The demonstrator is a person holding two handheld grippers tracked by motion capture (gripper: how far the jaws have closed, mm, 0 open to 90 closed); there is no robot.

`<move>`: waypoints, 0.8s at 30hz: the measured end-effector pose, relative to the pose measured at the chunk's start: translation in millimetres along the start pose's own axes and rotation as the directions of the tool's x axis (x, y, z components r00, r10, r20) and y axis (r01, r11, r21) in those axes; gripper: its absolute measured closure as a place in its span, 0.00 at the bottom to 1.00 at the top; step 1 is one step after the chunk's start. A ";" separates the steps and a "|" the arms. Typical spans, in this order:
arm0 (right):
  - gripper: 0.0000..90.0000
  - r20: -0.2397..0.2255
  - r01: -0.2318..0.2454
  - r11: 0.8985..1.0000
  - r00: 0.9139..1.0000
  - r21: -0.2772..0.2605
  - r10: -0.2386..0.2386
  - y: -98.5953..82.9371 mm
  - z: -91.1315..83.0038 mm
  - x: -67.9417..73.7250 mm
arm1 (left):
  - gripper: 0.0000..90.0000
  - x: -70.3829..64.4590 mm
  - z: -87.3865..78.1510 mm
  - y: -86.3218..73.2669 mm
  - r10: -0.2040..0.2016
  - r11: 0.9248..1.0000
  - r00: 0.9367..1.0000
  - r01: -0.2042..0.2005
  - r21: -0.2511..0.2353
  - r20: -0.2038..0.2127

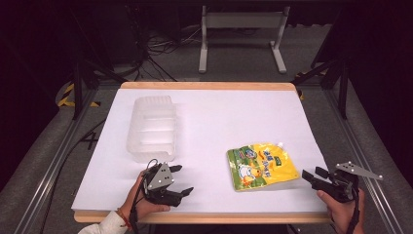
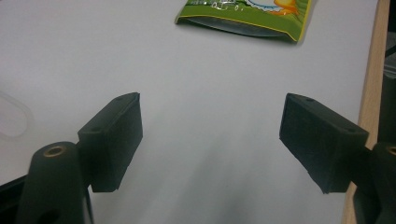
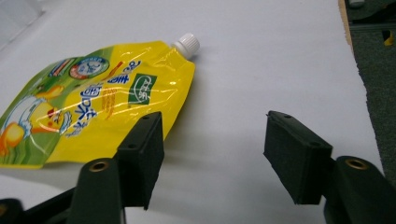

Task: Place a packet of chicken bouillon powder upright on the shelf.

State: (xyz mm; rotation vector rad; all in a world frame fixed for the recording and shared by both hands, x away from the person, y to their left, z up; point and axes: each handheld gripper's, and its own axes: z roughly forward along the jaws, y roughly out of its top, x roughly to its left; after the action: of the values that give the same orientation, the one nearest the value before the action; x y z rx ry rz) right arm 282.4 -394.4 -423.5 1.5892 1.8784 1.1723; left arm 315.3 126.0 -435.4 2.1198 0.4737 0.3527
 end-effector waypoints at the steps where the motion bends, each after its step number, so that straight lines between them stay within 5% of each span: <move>1: 0.39 -0.013 0.012 1.000 1.000 0.002 -0.012 -2.3 -0.9 0.0 | 0.24 0.4 0.1 0.0 0.000 1.000 1.000 0.000 0.000 0.000; 9: 0.35 -0.113 -0.004 0.998 0.994 0.055 0.010 -8.2 7.4 6.4 | 0.23 0.7 -1.0 -1.7 0.007 1.000 1.000 -0.007 0.004 0.004; 13: 0.33 -0.190 -0.043 0.996 0.980 0.078 0.057 -6.5 18.4 11.2 | 0.23 1.3 -3.0 -3.9 0.004 1.000 1.000 -0.004 0.007 0.003; 16: 0.33 -0.206 -0.048 0.994 0.976 0.103 0.068 -6.8 25.3 14.6 | 0.23 0.6 -3.6 -3.2 0.008 1.000 1.000 -0.008 0.007 0.001; 20: 0.31 -0.255 -0.055 0.991 0.963 0.124 0.085 -3.7 39.7 22.1 | 0.23 0.1 -1.2 -2.0 0.010 1.000 1.000 -0.010 0.011 0.008; 24: 0.33 -0.292 -0.145 0.983 0.941 0.115 0.173 -0.1 56.9 28.3 | 0.23 0.7 1.4 -1.8 0.006 1.000 1.000 -0.006 0.019 0.017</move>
State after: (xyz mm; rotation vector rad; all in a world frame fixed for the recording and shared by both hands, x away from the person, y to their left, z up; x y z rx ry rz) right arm 318.1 -348.8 -449.7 1.7200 2.0467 1.4907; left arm 316.2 126.2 -437.6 2.1417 0.4629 0.3351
